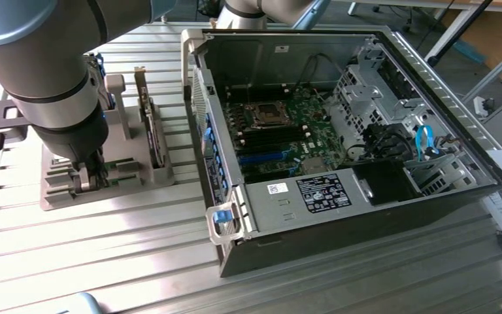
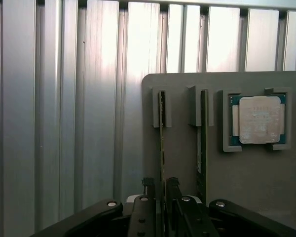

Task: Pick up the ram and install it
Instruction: 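Pick up the ram and move it above insertion slot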

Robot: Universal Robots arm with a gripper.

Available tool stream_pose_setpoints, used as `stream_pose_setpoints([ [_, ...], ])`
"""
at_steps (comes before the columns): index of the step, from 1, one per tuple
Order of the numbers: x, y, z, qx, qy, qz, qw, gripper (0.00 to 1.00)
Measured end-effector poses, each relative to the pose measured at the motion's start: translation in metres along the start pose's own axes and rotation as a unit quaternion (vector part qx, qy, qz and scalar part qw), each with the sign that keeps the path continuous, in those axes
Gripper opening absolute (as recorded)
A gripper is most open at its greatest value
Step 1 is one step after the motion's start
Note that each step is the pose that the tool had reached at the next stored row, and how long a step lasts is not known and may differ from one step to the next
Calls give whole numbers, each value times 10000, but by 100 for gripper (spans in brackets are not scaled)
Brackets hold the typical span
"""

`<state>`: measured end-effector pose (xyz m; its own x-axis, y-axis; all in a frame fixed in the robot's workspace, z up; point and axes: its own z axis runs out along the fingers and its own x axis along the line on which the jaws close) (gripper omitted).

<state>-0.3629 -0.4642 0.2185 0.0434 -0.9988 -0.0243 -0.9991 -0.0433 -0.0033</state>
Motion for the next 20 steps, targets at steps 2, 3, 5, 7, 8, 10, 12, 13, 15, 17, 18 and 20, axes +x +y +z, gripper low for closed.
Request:
stream_pose_setpoints([
  [2, -4, 0, 0, -1, -1, 0, 10000, 24],
  [3, -6, 0, 1, -1, -1, 0, 10000, 24],
  [5, -6, 0, 1, -1, -1, 0, 10000, 24],
  [7, -6, 0, 1, -1, -1, -2, 10000, 24],
  [8, -6, 0, 1, -1, -1, -5, 10000, 24],
  [10, -6, 0, 0, -1, -1, -10, 10000, 24],
  [12, -6, 0, 0, -2, -1, -20, 10000, 24],
  [13, -6, 0, 0, -2, -1, -29, 10000, 24],
  [15, -6, 0, 0, -3, -1, -49, 10000, 24],
  [17, -6, 0, 0, -3, -1, -83, 10000, 24],
  [18, -6, 0, 0, -3, -1, -91, 10000, 24],
  [20, -6, 0, 1, -3, -1, -92, 10000, 24],
])
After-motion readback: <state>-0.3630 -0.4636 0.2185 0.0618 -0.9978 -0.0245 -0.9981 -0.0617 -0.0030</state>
